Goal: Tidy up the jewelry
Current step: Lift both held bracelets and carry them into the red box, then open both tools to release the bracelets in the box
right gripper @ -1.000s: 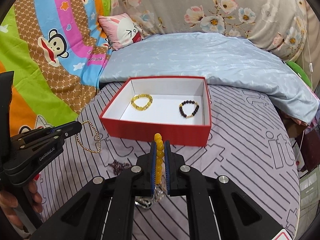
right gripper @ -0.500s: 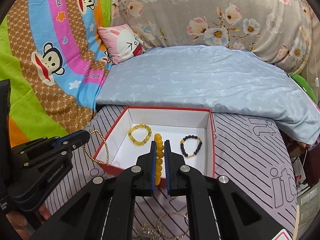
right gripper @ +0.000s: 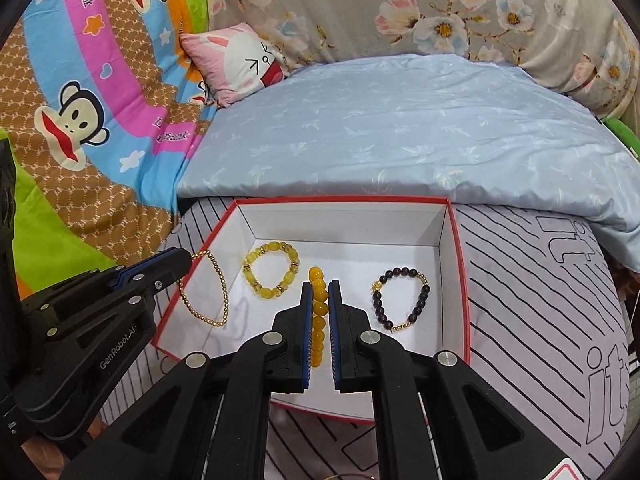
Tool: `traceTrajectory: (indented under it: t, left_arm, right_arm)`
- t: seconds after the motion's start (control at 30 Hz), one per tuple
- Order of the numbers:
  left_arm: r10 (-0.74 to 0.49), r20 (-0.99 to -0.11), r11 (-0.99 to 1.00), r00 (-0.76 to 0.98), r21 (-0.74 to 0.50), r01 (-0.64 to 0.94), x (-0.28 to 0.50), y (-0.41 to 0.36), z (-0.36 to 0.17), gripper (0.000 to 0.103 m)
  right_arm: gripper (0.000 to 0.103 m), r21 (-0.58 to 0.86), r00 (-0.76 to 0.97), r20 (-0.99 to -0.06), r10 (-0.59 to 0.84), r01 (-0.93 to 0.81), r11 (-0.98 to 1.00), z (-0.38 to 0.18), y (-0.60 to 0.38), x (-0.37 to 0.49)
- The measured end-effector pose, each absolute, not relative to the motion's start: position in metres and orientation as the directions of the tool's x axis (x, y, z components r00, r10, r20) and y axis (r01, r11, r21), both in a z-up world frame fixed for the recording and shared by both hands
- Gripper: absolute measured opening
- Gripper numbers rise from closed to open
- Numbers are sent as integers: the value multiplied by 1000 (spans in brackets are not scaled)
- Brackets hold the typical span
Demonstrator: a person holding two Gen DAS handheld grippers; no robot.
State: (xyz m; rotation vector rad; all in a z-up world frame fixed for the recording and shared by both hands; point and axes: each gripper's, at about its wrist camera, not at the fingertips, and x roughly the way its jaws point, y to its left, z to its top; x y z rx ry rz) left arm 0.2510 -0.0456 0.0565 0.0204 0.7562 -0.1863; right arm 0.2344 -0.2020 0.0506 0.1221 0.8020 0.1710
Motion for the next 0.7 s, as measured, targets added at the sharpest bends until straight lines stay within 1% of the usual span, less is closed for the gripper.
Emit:
traceTrajectory:
  t: [0.27,0.6,0.67,0.7]
  left_arm:
    - [-146,-708,985,691,-38,170,265,-49,39,3]
    - [-120,-719,989,684,-25,147,272,-48,31,4]
    - [-111,-720,990,685,-18,142,272,-47,30,4]
    - [-107,-721,990,685,-16,137,271,-47,29,5]
  right_arm:
    - [7,168,665,-724,183,-87,982,35,-206,245]
    - [7,147,658,-736,161,-77,986,26,-207,248]
    - [9,134,665,-732,147,-71,988,27,-206,248]
    - [13,127,668,-731,140,-68,990,27,-206,247]
